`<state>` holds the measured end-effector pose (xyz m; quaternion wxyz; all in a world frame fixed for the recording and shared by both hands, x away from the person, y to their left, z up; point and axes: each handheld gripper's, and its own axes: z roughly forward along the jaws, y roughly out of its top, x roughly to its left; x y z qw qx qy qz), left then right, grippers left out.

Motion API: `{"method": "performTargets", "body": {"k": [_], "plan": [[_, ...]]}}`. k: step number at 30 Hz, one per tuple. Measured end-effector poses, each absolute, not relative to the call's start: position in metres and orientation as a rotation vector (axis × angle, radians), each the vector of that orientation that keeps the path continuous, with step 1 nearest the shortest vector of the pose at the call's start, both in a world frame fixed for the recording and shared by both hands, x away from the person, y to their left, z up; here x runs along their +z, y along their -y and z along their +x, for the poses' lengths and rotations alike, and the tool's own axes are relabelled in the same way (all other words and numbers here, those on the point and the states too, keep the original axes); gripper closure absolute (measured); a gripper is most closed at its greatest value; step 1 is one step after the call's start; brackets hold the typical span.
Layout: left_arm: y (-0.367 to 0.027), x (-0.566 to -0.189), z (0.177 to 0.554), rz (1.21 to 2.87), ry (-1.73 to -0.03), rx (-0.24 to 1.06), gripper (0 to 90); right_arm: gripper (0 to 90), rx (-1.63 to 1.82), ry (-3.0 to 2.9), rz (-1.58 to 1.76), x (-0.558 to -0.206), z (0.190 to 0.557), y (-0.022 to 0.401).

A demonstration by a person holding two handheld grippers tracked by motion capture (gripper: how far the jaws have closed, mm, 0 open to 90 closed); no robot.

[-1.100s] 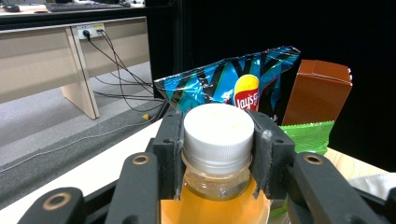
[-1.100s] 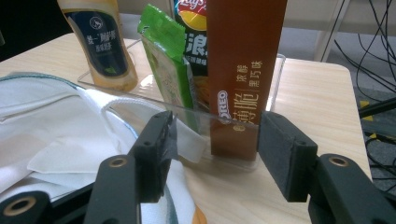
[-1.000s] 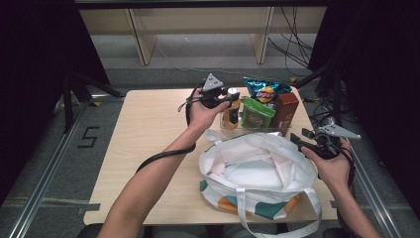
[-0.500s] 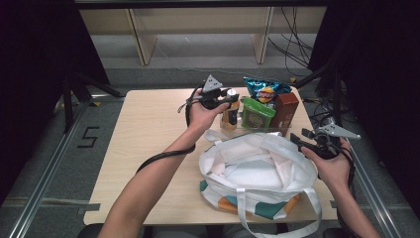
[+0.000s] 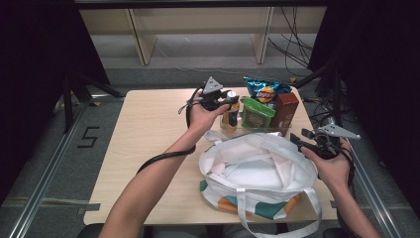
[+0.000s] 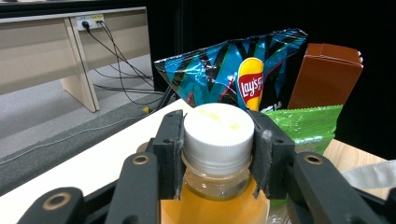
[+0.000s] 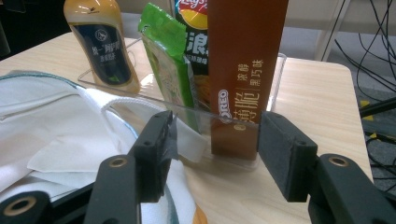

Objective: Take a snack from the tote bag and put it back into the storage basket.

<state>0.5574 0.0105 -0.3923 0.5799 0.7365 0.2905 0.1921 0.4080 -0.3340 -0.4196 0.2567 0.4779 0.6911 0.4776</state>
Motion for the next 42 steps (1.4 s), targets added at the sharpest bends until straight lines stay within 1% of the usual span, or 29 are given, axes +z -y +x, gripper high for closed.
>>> {"method": "performTargets", "body": {"k": [42], "plan": [[-0.010,-0.409,0.558,1.751,-0.698,0.435,58.7,47.0,1.293,-1.878,1.308,-0.420,0.408,0.333]]}}
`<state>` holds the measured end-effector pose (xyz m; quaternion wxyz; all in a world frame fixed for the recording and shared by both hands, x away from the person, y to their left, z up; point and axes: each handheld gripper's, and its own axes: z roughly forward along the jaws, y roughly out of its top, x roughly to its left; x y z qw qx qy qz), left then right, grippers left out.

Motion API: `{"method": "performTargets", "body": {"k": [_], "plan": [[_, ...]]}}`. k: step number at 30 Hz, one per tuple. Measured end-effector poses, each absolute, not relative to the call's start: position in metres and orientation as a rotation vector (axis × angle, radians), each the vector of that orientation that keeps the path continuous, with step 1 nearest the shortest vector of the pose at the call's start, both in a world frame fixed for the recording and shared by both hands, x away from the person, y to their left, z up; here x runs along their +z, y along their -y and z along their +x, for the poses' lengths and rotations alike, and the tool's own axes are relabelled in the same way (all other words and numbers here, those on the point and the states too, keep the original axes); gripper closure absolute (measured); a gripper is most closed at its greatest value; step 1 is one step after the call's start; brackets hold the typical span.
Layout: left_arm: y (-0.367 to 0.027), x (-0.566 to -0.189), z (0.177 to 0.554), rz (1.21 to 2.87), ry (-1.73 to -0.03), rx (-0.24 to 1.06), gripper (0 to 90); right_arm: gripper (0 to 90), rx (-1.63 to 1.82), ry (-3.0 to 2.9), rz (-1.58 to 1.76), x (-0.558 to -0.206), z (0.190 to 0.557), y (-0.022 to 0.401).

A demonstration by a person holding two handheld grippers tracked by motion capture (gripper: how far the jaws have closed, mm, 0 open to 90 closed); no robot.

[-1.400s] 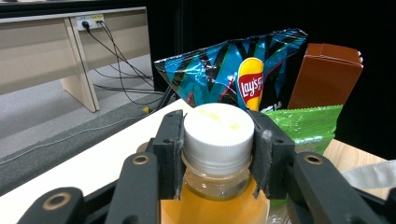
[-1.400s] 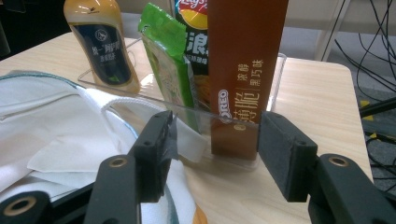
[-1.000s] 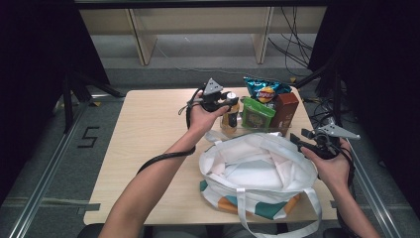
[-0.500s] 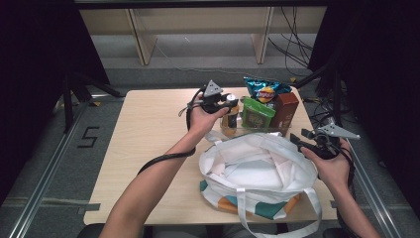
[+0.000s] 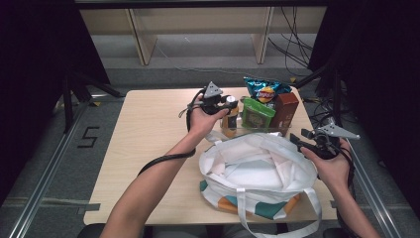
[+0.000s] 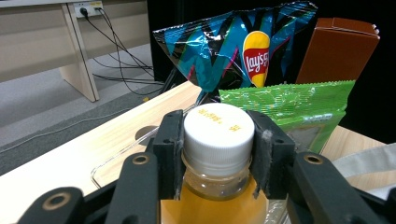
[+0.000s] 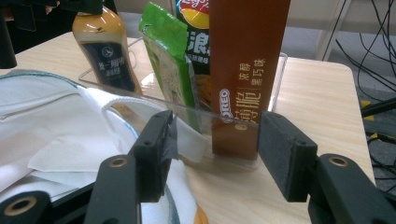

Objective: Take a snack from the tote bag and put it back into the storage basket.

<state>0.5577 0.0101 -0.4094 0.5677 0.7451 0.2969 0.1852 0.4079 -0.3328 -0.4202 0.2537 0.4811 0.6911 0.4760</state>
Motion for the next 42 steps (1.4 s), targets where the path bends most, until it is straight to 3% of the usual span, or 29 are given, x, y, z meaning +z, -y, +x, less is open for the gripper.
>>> {"method": "performTargets", "body": {"k": [27,36,42], "plan": [[-0.011,-0.416,0.557,1.778,-0.694,0.424,58.0,46.9,1.278,-1.888,1.299,-0.420,0.408,0.333],[-0.013,-0.417,0.554,1.779,-0.725,0.432,35.5,46.7,1.295,-1.863,1.296,-0.420,0.408,0.332],[-0.016,-0.409,0.545,1.766,-0.711,0.437,28.4,46.5,1.288,-1.879,1.286,-0.419,0.408,0.334]]}}
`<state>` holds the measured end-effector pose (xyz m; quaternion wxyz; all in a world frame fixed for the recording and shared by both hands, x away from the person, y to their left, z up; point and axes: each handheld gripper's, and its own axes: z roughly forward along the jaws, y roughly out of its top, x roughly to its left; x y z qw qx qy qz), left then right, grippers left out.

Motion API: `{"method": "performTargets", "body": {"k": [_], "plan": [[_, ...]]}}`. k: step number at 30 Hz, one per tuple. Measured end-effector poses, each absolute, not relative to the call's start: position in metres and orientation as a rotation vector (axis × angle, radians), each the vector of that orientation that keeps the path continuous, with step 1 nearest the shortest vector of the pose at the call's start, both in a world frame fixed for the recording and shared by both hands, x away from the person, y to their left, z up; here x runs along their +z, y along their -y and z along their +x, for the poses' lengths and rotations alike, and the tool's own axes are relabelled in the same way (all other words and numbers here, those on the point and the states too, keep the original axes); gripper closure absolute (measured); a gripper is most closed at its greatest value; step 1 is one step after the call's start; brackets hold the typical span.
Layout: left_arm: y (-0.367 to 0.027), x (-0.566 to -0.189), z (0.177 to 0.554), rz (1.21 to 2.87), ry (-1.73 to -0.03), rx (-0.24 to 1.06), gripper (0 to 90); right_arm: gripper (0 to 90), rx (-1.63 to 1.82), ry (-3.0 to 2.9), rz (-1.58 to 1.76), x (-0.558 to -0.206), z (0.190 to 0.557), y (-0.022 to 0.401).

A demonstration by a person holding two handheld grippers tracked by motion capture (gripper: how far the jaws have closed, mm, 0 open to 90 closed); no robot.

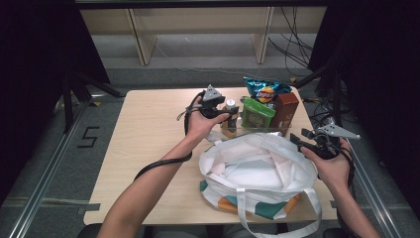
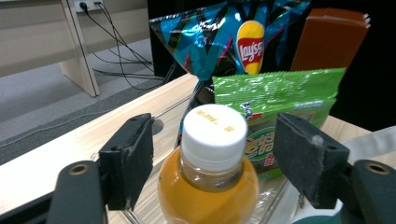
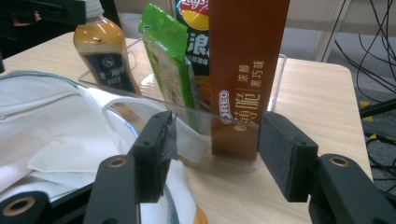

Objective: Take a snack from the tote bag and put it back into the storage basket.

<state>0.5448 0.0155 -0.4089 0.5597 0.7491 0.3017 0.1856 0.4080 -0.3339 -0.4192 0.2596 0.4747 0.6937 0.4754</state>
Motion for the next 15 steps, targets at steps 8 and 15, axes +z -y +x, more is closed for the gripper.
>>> {"method": "performTargets", "body": {"k": [8,15], "plan": [[-0.027,-0.393,0.530,1.761,-0.703,0.442,25.1,46.3,1.282,-1.876,1.253,-0.418,0.409,0.336],[-0.048,-0.385,0.512,1.773,-0.669,0.445,24.2,46.1,1.292,-1.861,1.305,-0.415,0.406,0.335]]}}
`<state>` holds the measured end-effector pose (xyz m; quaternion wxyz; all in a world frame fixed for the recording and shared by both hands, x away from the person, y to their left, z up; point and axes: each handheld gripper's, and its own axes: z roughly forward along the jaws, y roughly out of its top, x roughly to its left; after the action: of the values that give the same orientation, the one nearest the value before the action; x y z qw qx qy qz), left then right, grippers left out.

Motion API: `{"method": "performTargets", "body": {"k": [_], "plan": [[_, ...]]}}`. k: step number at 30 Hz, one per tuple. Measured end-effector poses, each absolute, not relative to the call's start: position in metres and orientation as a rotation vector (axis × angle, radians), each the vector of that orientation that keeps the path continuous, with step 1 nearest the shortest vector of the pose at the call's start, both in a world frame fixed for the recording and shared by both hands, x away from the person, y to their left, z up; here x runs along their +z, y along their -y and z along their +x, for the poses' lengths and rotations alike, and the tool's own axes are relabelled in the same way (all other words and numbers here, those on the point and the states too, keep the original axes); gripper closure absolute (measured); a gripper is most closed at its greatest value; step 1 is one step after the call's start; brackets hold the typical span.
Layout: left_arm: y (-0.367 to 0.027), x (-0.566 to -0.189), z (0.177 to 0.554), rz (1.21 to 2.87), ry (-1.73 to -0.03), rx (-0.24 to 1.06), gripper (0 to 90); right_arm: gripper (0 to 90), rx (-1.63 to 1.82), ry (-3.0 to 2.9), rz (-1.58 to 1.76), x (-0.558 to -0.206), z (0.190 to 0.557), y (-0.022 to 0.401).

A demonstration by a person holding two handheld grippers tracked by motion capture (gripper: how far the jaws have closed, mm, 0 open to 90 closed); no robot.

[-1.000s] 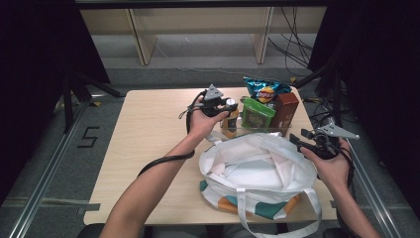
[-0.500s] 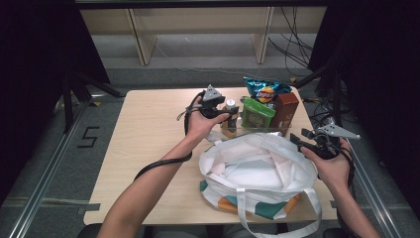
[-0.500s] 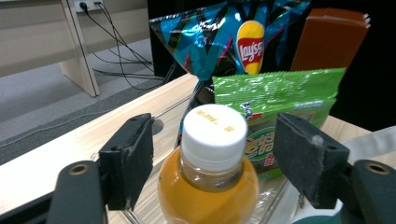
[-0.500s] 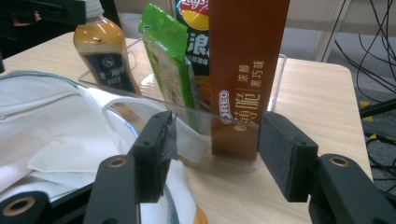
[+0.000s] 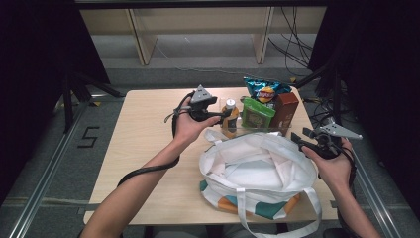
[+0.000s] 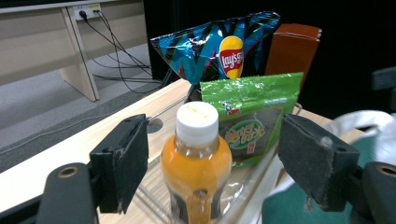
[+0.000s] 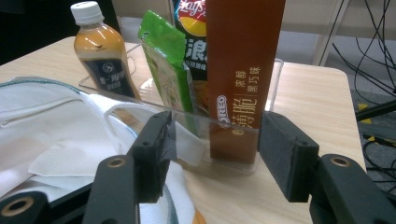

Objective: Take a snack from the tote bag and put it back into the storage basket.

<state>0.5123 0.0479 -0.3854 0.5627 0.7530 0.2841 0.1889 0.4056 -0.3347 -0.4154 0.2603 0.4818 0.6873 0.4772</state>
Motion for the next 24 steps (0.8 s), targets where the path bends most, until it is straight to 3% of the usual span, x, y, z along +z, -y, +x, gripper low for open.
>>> {"method": "performTargets", "body": {"k": [11,24], "plan": [[-0.084,-0.383,0.485,1.743,-0.683,0.463,23.6,45.8,1.295,-1.832,1.258,-0.417,0.408,0.334],[-0.097,-0.387,0.460,1.769,-0.672,0.453,23.5,45.5,1.300,-1.859,1.277,-0.414,0.406,0.335]]}}
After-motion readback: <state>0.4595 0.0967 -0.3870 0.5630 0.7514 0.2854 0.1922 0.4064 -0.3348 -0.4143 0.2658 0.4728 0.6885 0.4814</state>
